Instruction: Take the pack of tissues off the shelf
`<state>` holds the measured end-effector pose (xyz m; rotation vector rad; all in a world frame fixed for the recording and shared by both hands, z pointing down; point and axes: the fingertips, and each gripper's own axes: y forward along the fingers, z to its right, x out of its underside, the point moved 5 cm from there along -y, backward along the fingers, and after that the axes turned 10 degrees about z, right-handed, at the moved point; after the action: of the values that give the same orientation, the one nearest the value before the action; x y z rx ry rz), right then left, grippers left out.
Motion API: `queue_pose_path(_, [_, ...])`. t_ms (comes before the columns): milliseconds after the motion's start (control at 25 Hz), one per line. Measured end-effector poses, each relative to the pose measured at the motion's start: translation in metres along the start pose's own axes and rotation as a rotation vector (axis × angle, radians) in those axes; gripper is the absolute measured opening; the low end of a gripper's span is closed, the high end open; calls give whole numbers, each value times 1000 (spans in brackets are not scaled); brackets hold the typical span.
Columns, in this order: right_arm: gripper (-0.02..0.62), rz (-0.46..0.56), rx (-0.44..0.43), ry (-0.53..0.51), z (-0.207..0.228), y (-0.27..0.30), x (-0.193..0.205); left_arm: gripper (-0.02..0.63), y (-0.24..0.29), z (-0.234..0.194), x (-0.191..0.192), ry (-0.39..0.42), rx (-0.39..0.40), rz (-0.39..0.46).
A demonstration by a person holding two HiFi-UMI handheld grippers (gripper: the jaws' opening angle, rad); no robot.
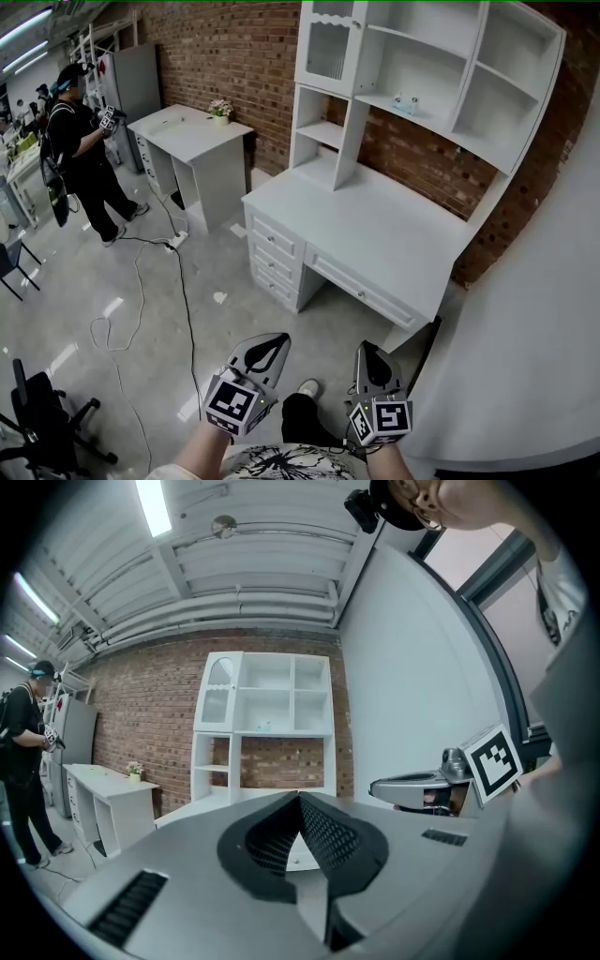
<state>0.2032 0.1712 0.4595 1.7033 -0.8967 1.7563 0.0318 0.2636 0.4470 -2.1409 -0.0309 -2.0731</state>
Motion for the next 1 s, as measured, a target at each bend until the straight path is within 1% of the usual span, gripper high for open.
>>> queue_pose_path(280, [8,5,-36,-7,31,87,10,12,68,-48,2,39,-17,27])
queue_pose_path(520, [8,34,-46,-14,77,176,3,12,158,-94,-7,52,-6,26])
queue_pose_path(680, [8,51,-37,-24,113,230,0,12,221,-123,-9,61,1,53])
queue_pose_path(800, [8,49,-21,-33,137,258,2,12,261,-139,-7,55,6,66])
queue_pose_path(1000, [8,37,8,-42,166,288,8,12,313,-156,6,29,29,60])
